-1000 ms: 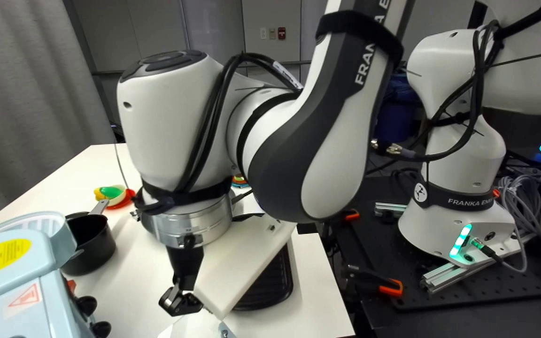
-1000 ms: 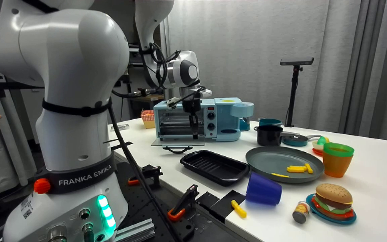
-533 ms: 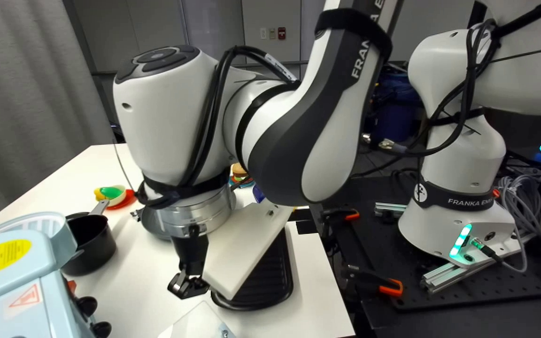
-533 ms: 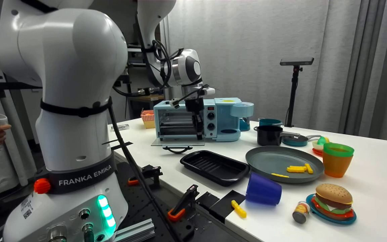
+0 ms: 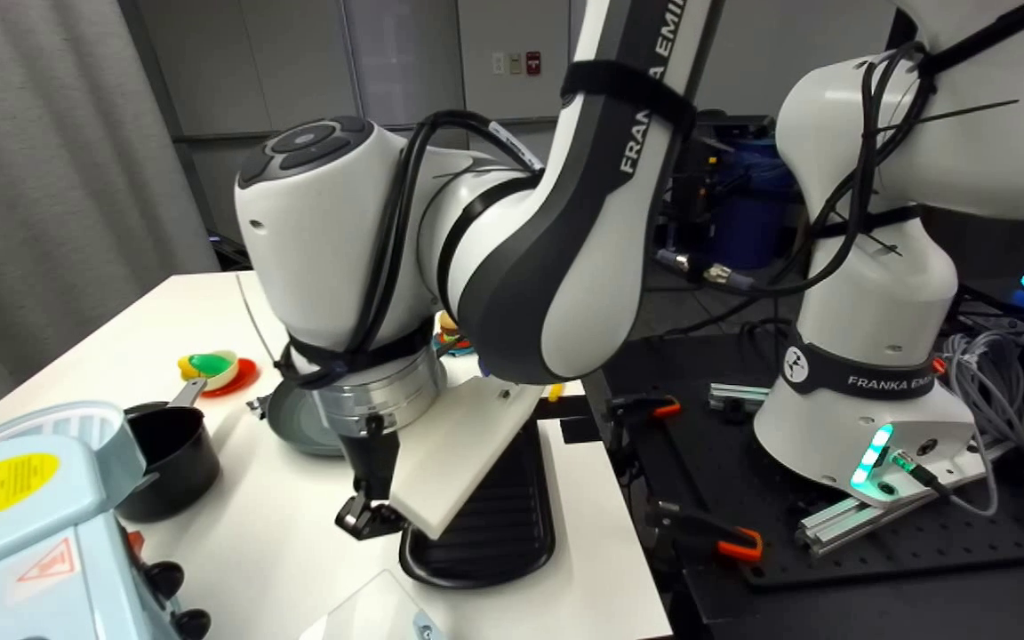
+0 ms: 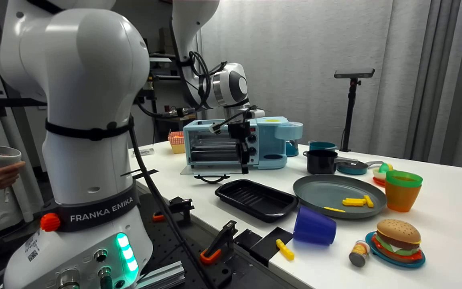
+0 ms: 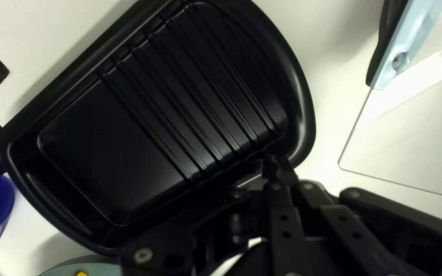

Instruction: Push in the wire rack and close the oven door

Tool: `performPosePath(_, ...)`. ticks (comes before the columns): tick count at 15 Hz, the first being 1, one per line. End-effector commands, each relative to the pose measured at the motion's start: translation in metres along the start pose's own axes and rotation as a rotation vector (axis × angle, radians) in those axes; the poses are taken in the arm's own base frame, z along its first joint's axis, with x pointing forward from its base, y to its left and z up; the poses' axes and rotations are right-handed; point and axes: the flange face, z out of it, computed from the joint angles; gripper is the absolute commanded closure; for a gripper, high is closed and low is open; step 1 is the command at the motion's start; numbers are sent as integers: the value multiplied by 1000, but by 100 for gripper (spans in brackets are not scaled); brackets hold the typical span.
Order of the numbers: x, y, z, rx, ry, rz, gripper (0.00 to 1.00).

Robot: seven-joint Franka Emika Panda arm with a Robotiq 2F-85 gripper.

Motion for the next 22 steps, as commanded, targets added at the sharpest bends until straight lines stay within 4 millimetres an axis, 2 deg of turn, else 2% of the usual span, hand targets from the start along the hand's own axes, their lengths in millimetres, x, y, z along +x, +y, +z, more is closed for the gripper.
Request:
performPosePath(1, 4, -7, 14, -7, -14, -11, 100)
performPosePath(10, 21, -29, 20, -6, -2, -32, 100)
performPosePath(16, 16, -31, 35, 16, -44, 8, 100)
performPosePath(22, 13, -41, 33, 71, -99, 63, 100)
